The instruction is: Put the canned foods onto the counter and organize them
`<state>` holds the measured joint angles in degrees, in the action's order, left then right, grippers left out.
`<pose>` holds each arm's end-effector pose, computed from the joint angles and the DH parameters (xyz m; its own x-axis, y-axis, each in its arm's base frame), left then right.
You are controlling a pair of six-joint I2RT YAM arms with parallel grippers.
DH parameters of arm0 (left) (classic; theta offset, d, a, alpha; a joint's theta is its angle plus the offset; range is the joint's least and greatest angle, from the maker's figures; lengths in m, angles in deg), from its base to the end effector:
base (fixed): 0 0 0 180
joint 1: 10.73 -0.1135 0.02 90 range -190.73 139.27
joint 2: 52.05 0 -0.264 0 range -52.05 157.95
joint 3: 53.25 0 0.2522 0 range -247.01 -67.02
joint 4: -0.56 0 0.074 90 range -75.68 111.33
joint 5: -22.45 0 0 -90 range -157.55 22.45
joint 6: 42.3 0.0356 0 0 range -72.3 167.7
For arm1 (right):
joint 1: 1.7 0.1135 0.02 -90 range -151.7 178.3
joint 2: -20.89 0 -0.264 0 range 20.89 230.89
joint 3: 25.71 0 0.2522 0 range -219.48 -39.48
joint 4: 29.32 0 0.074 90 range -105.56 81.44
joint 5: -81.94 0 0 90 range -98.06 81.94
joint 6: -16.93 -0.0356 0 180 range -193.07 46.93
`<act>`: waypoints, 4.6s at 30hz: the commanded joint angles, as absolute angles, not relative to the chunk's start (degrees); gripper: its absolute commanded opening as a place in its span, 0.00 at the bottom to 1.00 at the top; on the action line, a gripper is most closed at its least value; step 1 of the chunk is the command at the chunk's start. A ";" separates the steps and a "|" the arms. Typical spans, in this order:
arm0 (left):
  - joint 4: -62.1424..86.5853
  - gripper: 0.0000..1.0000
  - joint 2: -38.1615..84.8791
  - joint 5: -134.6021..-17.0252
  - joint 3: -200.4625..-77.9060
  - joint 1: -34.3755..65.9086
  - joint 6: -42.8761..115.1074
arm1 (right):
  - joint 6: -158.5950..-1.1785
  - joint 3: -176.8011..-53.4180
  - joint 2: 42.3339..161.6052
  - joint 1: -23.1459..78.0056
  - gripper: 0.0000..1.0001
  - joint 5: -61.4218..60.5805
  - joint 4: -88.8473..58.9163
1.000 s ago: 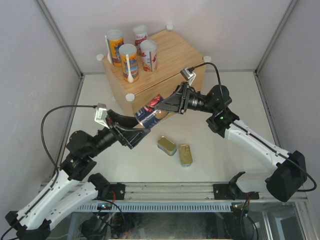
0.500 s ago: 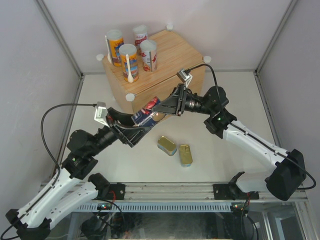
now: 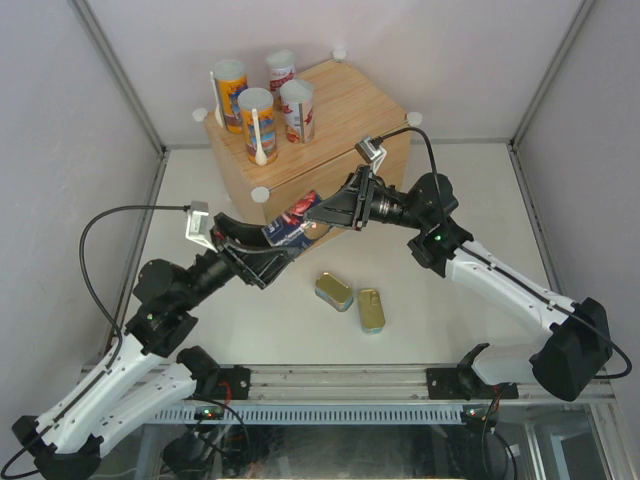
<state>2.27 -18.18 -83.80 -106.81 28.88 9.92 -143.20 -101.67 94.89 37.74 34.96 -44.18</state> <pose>0.1024 -0.0977 0.3790 -0.3126 -0.5047 -0.8047 0.7915 0.3299 -0.5144 0.2124 0.2062 0.4048 -0.8352 0.2033 -0.5110 -0.5395 -0.1220 0.8331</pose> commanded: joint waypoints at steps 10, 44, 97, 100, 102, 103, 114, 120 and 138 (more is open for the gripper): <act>-2.70 0.42 -17.67 -82.89 -108.96 28.28 9.46 | -146.61 -100.79 91.85 37.07 0.00 33.16 -53.33; 5.54 0.00 -17.95 -84.61 -113.55 28.20 12.83 | -147.53 -96.05 87.30 30.80 0.78 35.68 -51.06; 16.53 0.00 -10.00 -85.81 -120.03 28.20 17.52 | -92.47 -104.20 78.06 48.68 0.82 5.83 5.70; 16.08 0.00 -9.64 -86.07 -120.33 28.20 16.83 | -92.33 -103.41 78.88 51.53 0.83 3.74 3.24; 15.56 0.00 -9.44 -86.31 -120.52 28.20 16.23 | -91.90 -103.37 79.91 53.18 0.83 2.41 2.47; 15.46 0.00 -9.30 -86.42 -120.68 28.20 15.92 | -91.70 -103.37 80.43 53.93 0.83 1.85 2.05; 14.76 0.00 -8.28 -87.99 -122.14 28.20 14.11 | -91.18 -103.33 84.99 59.08 0.83 -2.29 -2.65; 14.67 0.00 -8.04 -88.80 -122.21 28.21 13.77 | -91.22 -103.75 86.77 59.64 0.84 -2.62 -4.93; 11.61 0.00 -6.73 -91.35 -122.77 28.20 11.07 | -92.22 -104.01 90.48 60.71 0.78 -2.22 -8.88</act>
